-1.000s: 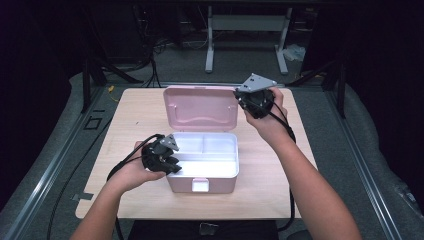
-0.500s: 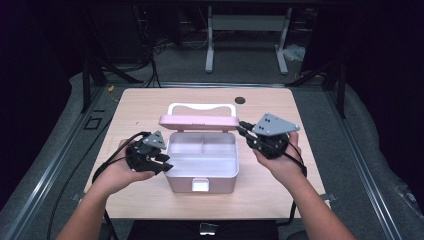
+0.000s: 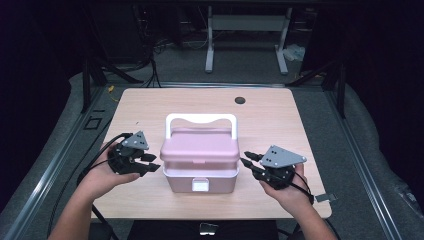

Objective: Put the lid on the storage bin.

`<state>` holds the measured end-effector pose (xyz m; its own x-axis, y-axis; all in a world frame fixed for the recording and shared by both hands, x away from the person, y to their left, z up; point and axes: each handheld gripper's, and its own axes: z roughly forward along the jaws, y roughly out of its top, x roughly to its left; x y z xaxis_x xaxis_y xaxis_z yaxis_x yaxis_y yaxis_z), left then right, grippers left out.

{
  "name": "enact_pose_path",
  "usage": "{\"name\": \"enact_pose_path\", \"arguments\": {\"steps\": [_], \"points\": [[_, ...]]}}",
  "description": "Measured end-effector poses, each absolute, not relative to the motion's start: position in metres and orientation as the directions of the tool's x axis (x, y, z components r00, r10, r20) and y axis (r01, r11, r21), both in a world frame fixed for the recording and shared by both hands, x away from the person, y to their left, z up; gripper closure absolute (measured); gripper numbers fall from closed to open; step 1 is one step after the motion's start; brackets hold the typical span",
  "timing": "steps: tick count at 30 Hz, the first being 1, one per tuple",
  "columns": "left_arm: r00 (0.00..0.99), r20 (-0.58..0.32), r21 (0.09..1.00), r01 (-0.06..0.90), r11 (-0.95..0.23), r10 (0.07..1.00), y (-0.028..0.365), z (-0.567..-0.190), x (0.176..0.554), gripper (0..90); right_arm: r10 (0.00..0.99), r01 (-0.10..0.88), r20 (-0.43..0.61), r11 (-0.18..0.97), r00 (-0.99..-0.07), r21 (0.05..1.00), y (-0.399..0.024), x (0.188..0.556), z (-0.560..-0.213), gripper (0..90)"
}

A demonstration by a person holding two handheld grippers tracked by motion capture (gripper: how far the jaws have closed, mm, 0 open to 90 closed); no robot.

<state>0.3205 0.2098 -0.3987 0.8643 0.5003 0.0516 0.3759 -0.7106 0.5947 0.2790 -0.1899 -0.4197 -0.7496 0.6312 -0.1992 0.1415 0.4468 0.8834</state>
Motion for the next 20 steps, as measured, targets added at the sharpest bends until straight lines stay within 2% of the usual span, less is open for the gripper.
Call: {"name": "enact_pose_path", "arguments": {"steps": [6,13,18,20], "points": [[0.857,0.039,0.597,0.392,-0.700,0.513,0.218,-0.407,0.322,60.8,0.659,0.168,-0.180,0.429,-0.730,0.887,-0.198,0.282,-0.427,73.3],[0.800,0.012,0.598,0.475,-0.646,0.600,0.242,-0.427,0.337,58.3,0.736,0.262,-0.130,0.392,-0.664,0.882,-0.212,0.305,-0.455,70.0],[0.791,0.000,0.579,0.498,-0.646,0.611,0.248,-0.444,0.344,56.2,0.791,0.316,-0.148,0.398,-0.593,0.861,-0.216,0.316,-0.488,58.5],[0.788,0.002,0.571,0.504,-0.648,0.615,0.250,-0.450,0.346,55.9,0.793,0.324,-0.148,0.402,-0.592,0.856,-0.216,0.316,-0.492,58.5]]}}
